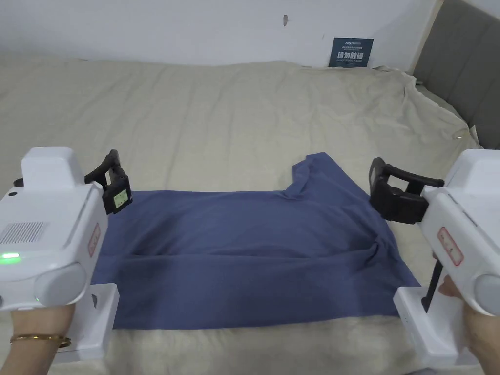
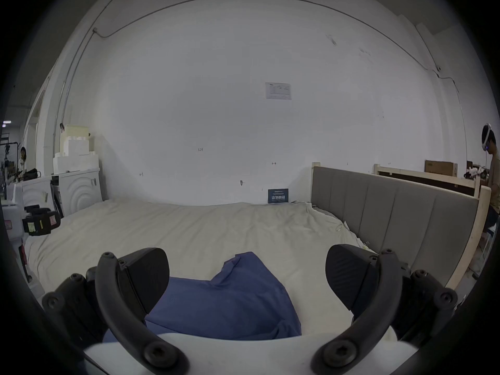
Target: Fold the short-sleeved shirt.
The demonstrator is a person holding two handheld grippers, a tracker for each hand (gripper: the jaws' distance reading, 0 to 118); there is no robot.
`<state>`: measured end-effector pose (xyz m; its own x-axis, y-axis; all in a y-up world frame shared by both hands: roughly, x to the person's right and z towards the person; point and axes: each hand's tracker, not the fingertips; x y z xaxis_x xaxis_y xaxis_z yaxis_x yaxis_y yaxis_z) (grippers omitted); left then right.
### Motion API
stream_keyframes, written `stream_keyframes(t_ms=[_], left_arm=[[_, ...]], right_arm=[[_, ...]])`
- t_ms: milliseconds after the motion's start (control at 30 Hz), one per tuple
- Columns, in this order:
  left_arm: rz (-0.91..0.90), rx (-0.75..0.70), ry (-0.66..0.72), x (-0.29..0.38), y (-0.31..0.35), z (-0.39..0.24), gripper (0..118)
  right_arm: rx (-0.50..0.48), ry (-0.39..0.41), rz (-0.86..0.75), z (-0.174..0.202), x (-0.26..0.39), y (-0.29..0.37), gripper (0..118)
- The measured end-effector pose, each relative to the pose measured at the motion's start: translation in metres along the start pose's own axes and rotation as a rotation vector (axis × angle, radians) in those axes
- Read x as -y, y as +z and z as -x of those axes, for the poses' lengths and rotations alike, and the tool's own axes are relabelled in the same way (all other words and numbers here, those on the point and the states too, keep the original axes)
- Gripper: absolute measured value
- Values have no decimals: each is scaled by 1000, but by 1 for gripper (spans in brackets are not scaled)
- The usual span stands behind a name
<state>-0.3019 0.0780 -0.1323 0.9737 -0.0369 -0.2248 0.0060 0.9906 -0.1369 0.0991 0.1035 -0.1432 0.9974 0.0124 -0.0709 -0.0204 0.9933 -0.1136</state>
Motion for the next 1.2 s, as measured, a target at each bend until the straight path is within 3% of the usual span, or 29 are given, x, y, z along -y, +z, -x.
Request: stream_keyframes(t_ms=[33, 100, 133, 167, 200, 267, 300, 400, 700, 900, 1000, 1033, 1133, 1200], left_arm=[[-6, 9, -13, 2, 1, -2, 21], [-2, 30, -23, 4, 2, -6, 3], [1, 34, -22, 5, 3, -7, 0], [7, 36, -25, 6, 3, -8, 0], [9, 41, -26, 8, 2, -8, 0], [25, 56, -29, 10, 1, -8, 0], [28, 57, -27, 12, 0, -8, 0], [30, 53, -15, 13, 3, -9, 0], [44, 52, -10, 17, -7, -11, 0], [57, 42, -12, 16, -19, -11, 0], [65, 37, -6, 16, -28, -12, 0], [68, 36, -4, 15, -32, -12, 0], [71, 35, -7, 14, -41, -13, 0], [75, 34, -8, 12, -47, -14, 0]], right_arm=[[3, 11, -4, 3, 3, 1, 113], [-5, 18, -3, 7, 6, 0, 97], [-27, 17, 0, 7, 7, 1, 77], [-47, 15, 0, 8, 8, 2, 68], [-47, 19, 8, 6, 10, -2, 68], [-37, 29, 16, 8, 13, -4, 13], [-34, 30, 15, 8, 14, -4, 1], [-54, 12, 38, 4, 15, -7, 0], [-49, -21, 87, 5, 15, -27, 0], [-67, -23, 165, -7, 9, -83, 0], [-55, -65, 272, -12, 4, -125, 2], [-59, -79, 288, -14, 5, -140, 18], [-46, -21, 403, -15, 3, -185, 111], [-52, -19, 516, -16, 8, -219, 115]])
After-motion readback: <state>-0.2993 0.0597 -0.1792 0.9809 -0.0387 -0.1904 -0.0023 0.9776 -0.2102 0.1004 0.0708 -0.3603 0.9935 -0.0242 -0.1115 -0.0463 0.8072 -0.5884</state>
